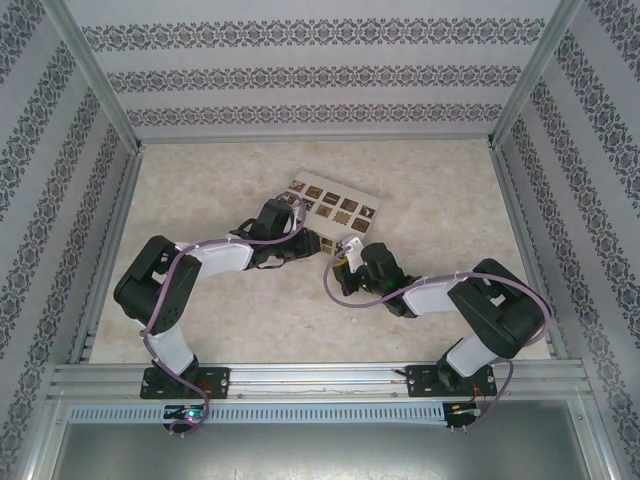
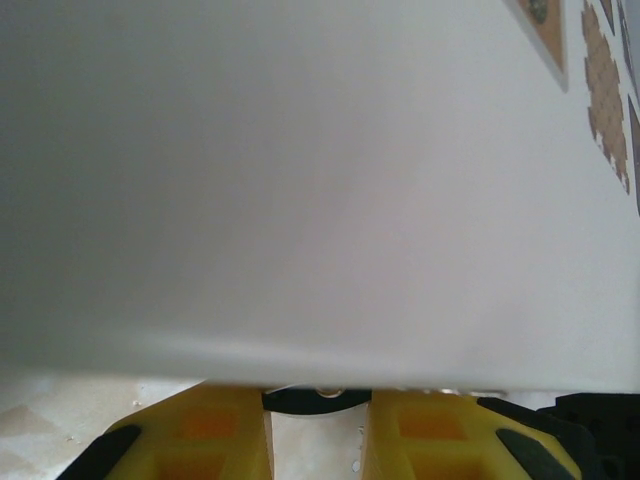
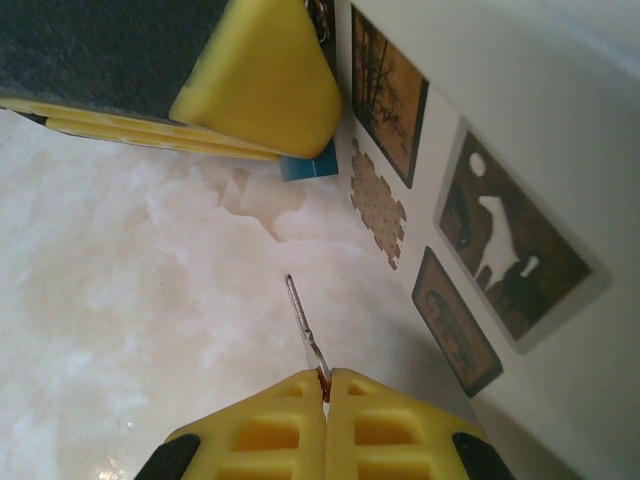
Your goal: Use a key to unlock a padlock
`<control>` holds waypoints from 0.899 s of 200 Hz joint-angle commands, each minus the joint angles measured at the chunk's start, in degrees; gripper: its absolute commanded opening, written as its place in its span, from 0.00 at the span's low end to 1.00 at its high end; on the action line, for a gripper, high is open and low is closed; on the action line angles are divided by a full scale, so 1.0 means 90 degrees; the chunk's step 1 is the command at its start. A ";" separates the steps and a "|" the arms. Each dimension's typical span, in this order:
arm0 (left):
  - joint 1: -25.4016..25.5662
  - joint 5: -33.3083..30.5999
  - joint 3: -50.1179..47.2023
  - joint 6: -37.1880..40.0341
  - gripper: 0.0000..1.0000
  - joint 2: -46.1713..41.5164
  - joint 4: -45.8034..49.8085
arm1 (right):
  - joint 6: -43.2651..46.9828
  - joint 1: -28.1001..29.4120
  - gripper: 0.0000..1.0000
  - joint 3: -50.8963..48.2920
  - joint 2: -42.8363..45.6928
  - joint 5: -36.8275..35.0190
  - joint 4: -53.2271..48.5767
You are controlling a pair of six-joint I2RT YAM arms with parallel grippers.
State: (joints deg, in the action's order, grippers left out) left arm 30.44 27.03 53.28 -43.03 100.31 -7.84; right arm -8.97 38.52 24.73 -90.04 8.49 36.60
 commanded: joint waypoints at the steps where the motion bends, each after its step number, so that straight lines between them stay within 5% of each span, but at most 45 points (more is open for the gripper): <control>1: 0.0101 0.0177 0.0226 -0.0075 0.22 -0.0324 -0.0091 | 0.0078 0.0068 0.00 0.0133 -0.0177 -0.0140 0.0507; 180: 0.0102 0.0168 0.0125 -0.0098 0.22 -0.0422 -0.0038 | -0.0126 0.0059 0.00 0.0305 -0.0805 -0.0270 0.1474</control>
State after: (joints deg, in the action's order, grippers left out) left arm 30.44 27.03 53.28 -43.83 99.57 -7.68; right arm -9.19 38.52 26.17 -96.23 7.01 46.61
